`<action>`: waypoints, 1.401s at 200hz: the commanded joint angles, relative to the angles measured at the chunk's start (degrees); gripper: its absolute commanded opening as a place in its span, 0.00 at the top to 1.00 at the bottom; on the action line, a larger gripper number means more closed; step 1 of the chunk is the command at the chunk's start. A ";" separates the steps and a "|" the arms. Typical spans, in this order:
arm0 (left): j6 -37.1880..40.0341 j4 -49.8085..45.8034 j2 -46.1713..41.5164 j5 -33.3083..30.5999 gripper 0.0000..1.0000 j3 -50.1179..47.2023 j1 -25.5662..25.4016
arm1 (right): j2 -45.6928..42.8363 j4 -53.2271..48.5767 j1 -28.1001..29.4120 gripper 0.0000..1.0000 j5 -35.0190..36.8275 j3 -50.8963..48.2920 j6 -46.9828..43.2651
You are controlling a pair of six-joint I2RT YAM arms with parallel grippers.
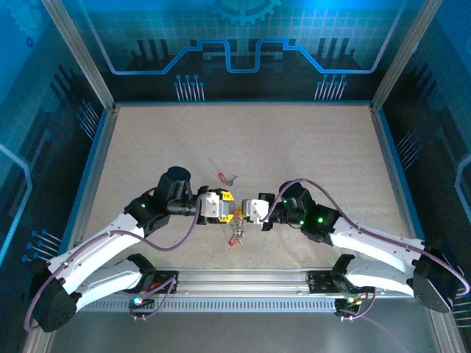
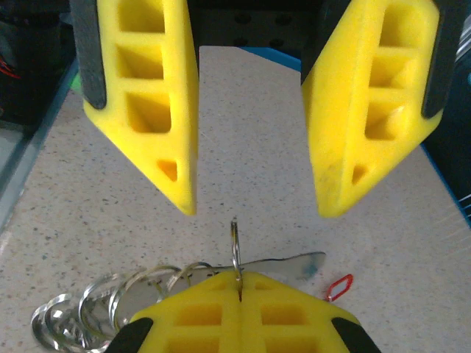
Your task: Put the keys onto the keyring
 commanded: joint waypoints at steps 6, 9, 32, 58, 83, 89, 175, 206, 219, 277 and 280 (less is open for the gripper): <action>0.24 1.26 -1.73 0.03 0.44 -0.28 -0.42 | -3.43 8.77 0.96 1.00 3.20 -2.88 -3.72; 0.31 1.26 -1.86 -0.03 0.43 -0.32 -0.43 | -3.66 9.10 0.98 1.00 3.48 -3.15 -4.01; 0.73 0.31 -2.58 -0.65 0.38 -0.33 -0.44 | -5.34 11.67 0.94 1.00 4.27 -5.32 -6.25; 1.02 -1.23 -3.45 -2.23 0.36 0.38 -0.43 | -7.78 13.11 0.96 1.00 4.08 -7.36 -8.03; 0.58 -2.69 -3.76 -3.80 0.35 1.63 -0.37 | -10.44 16.40 1.09 1.00 2.95 -10.27 -10.34; 0.66 -2.51 -3.91 -3.80 0.35 1.49 -0.38 | -11.09 16.13 1.15 1.00 2.83 -10.37 -10.46; 1.11 -1.12 -4.82 1.89 0.44 0.18 -0.44 | -11.66 12.47 1.11 1.00 -1.01 -8.45 -11.52; 1.03 -1.50 -3.06 5.71 0.51 0.87 -0.42 | -10.42 12.89 1.16 1.00 -2.11 -7.75 -11.02; 0.93 -1.52 -2.88 6.68 0.52 1.14 -0.40 | -9.98 12.93 1.16 1.00 -2.61 -7.49 -10.91; 1.45 -1.23 -1.94 9.14 0.64 1.11 -0.43 | -6.48 12.27 1.16 1.00 -5.77 -4.98 -11.61; 1.41 -1.27 -1.92 9.14 0.65 1.20 -0.43 | -6.28 12.39 1.16 1.00 -5.90 -4.85 -11.66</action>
